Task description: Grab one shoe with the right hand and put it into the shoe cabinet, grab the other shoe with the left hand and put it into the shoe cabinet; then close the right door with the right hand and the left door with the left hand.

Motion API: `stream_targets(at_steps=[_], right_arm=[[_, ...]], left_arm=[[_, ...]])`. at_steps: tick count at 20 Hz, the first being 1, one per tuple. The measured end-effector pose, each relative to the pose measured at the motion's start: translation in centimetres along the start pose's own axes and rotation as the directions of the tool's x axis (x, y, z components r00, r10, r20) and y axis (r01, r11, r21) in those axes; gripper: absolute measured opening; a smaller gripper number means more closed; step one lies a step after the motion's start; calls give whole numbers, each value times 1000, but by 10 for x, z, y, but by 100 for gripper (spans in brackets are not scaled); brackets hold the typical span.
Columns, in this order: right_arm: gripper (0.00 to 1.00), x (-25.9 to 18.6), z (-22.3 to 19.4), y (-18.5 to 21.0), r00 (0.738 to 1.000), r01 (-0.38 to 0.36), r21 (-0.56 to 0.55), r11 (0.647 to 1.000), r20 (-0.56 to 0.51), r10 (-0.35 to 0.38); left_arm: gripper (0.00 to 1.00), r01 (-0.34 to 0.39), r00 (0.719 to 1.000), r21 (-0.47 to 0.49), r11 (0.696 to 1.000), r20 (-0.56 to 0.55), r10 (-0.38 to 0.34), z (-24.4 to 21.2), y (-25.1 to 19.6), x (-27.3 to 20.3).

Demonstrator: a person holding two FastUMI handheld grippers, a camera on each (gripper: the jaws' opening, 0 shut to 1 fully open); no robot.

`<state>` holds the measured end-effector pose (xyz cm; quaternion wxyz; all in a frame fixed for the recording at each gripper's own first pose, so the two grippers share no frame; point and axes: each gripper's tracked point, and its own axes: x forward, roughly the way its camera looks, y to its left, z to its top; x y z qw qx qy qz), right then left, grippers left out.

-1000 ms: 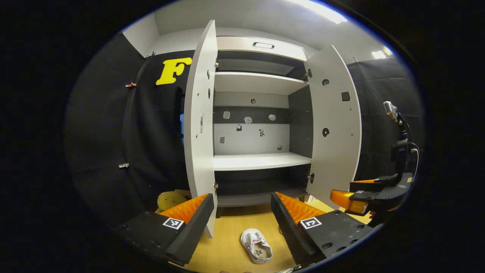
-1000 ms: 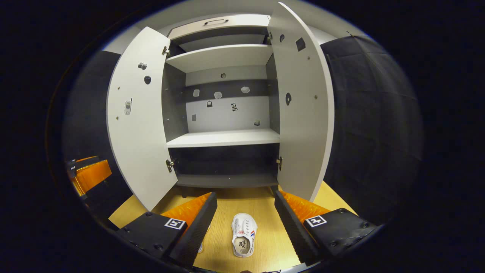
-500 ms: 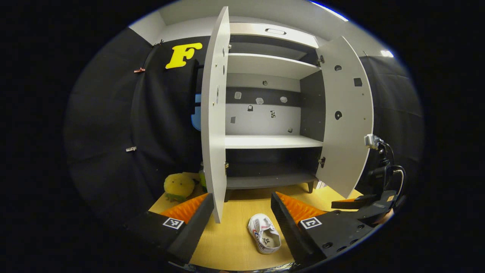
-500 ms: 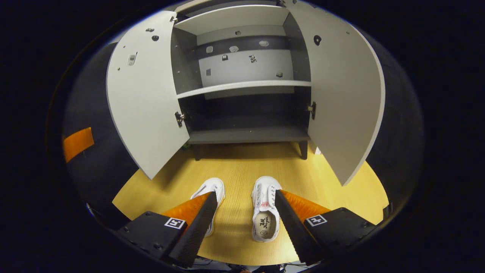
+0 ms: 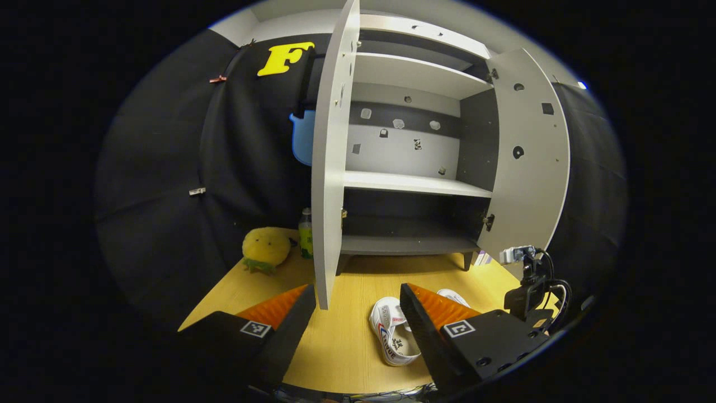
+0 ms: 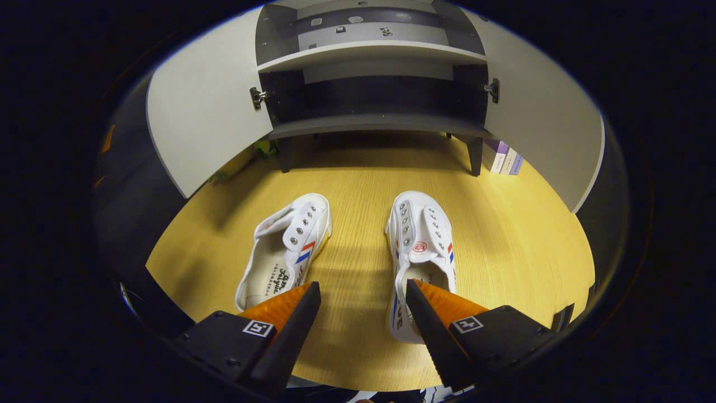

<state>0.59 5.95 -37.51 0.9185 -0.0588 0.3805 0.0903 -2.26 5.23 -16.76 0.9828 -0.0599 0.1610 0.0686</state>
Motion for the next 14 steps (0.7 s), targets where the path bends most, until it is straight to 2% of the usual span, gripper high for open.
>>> stream_targets(at_steps=[4, 7, 13, 14], right_arm=[[99, 29, 3, -14, 999, 45, 10, 999, 23, -45], [97, 47, 12, -17, 998, 48, 70, 996, 48, -51], [97, 68, 26, -22, 990, 94, 103, 990, 99, -104], [93, 71, 28, -27, 987, 116, 104, 988, 101, -127]], left_arm=[[95, -6, 1000, -21, 1000, -19, 6, -12, 3, 8], [95, -10, 1000, -16, 1000, -29, 10, -17, 6, 13], [95, -7, 999, -17, 1000, -47, 6, -25, 4, 20], [95, -4, 999, -21, 1000, -49, 3, -28, 3, 20]])
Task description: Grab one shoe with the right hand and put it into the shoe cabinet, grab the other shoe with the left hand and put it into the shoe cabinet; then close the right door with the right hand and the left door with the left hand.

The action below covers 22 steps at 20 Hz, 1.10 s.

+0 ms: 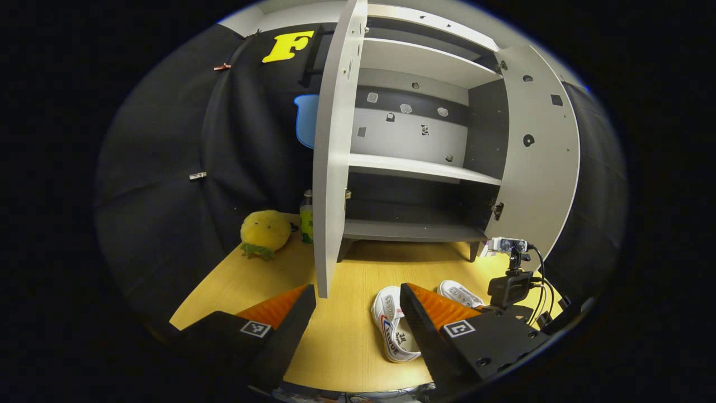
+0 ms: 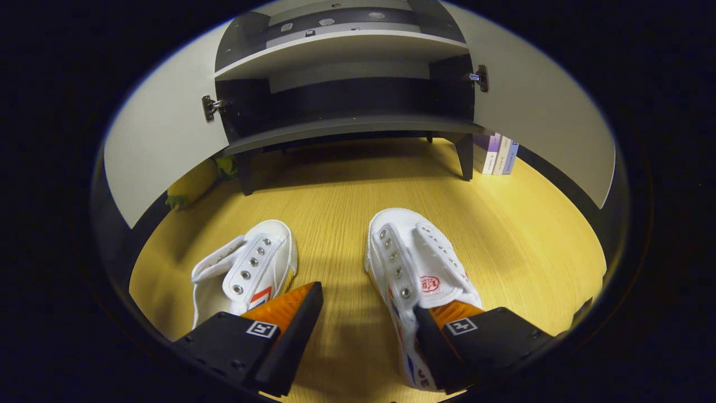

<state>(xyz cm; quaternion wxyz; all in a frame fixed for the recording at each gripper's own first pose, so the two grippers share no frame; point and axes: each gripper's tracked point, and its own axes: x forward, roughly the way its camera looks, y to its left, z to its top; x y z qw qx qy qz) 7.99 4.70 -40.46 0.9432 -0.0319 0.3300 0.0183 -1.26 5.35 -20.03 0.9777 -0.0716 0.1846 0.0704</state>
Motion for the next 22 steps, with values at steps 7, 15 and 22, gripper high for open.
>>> stream_targets(at_steps=[7, 15, 22], right_arm=[[20, 11, 8, -14, 999, 41, 33, 999, -30, -40], [5, 6, 15, -14, 999, -8, 20, 1000, -45, 9], [5, -27, 46, -18, 1000, -7, -19, 1000, 19, 7]], left_arm=[[95, 2, 1000, 9, 1000, -5, -2, -1, -4, 1], [95, 10, 1000, 2, 1000, -12, -10, -5, -11, 0], [95, 28, 1000, 24, 999, 7, -28, 2, -22, -5]])
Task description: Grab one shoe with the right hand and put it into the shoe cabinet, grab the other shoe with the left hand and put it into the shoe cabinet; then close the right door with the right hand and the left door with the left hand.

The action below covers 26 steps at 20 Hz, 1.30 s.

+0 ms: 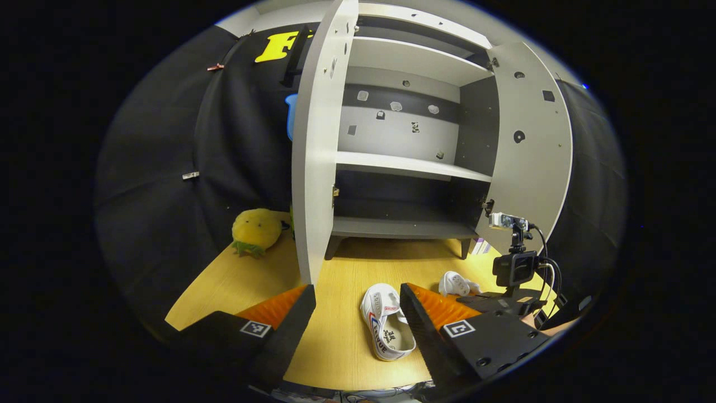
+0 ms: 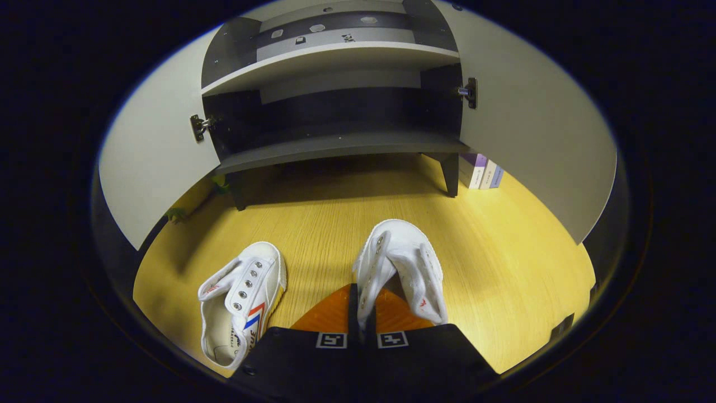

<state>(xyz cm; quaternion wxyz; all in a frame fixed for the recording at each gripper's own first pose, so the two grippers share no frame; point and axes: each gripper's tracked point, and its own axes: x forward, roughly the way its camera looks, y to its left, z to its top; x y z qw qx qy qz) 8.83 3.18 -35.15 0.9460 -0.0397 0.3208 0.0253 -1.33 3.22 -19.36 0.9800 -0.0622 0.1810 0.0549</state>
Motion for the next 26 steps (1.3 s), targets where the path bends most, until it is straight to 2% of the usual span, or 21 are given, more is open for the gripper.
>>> stream_targets(at_steps=[3, 7, 15, 21, 26], right_arm=[[5, -22, 34, 2, 998, -14, -53, 998, 55, 17], [5, -57, 98, 5, 987, -25, -100, 995, 155, 41], [5, -114, 240, 31, 930, -57, -182, 982, 348, 118], [5, -106, 342, 44, 876, -39, -241, 970, 459, 149], [5, -76, 414, 50, 851, -36, -253, 967, 500, 162]], left_arm=[[95, 6, 1000, 13, 1000, 17, -6, 5, -2, -5], [95, 13, 999, 18, 1000, 37, -13, 11, -4, -16], [95, 17, 997, 63, 998, 74, -21, 29, -6, -28], [95, 10, 992, 76, 997, 126, -19, 63, -12, -29], [95, -11, 984, 60, 998, 177, 0, 95, -17, -25]])
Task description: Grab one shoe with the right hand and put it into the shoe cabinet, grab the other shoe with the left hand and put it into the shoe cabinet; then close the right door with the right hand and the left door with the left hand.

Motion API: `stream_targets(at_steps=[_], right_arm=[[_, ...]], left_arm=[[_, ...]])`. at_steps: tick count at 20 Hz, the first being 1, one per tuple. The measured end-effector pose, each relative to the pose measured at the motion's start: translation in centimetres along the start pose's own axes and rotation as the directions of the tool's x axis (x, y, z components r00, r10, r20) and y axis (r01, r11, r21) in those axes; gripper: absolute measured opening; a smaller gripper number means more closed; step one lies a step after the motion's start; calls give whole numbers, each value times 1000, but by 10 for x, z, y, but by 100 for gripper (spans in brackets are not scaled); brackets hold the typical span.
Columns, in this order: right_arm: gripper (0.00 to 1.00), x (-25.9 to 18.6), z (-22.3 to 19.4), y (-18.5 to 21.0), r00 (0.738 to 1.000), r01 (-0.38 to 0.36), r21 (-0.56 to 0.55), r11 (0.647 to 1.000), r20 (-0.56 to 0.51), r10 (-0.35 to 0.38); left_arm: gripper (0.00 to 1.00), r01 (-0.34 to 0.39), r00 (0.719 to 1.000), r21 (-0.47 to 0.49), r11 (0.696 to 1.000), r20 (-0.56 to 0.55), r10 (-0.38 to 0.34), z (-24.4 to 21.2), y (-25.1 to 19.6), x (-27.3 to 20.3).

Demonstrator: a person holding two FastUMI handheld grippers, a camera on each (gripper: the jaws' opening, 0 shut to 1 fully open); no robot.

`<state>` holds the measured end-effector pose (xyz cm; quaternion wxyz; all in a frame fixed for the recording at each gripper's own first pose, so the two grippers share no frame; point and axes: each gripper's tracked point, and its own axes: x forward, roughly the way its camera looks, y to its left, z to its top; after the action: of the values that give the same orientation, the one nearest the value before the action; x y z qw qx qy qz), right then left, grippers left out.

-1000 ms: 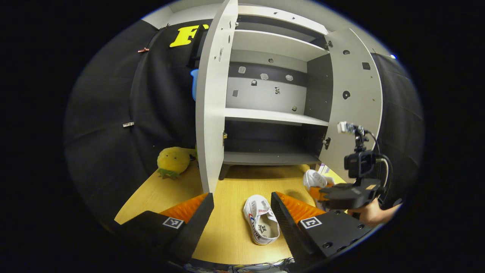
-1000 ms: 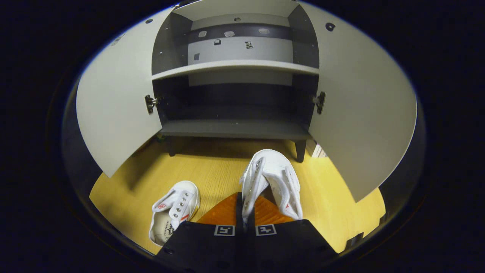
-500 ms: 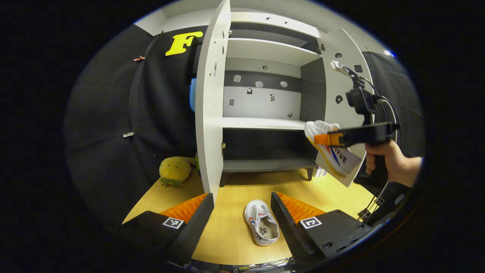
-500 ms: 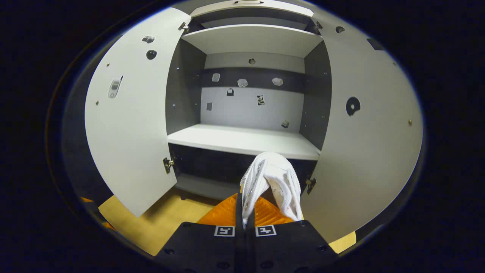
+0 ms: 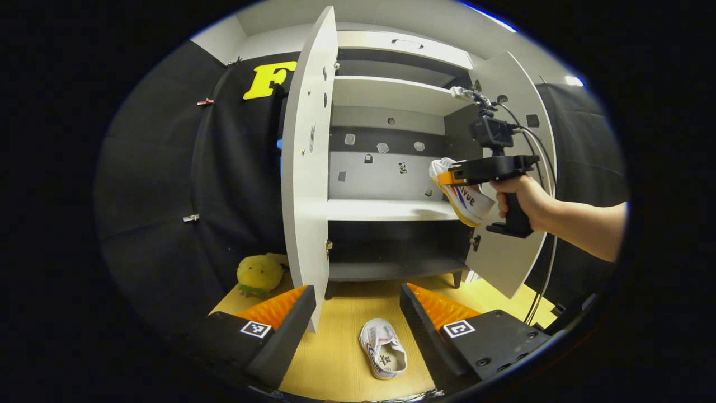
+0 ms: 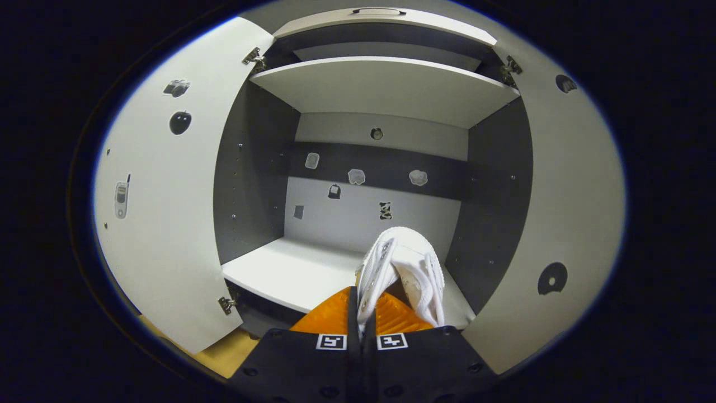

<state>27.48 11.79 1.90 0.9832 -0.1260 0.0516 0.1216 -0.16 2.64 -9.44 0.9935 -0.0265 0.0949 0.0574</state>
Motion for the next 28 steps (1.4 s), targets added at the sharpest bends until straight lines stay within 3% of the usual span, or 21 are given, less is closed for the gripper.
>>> stream_targets(at_steps=[6, 11, 23, 25, 28], right_arm=[[5, 89, 29, -18, 1000, 22, -16, 1000, -6, -22], [4, 158, 8, -25, 997, 22, -43, 999, -71, -25], [5, 211, -68, -13, 934, 20, -36, 999, -356, -32], [7, 212, -71, -14, 926, 41, -28, 999, -374, -49], [23, 201, -75, -14, 920, 45, -31, 999, -389, -53]], left_arm=[[95, -77, 997, -22, 997, -10, 76, -3, 1, 13], [95, -143, 990, -54, 988, -18, 142, -1, 1, 11], [95, -274, 962, -56, 960, -3, 274, 8, 16, -7], [95, -288, 957, -58, 956, 0, 289, 8, 18, -13], [95, -297, 955, -71, 952, -1, 298, 5, 16, -22]])
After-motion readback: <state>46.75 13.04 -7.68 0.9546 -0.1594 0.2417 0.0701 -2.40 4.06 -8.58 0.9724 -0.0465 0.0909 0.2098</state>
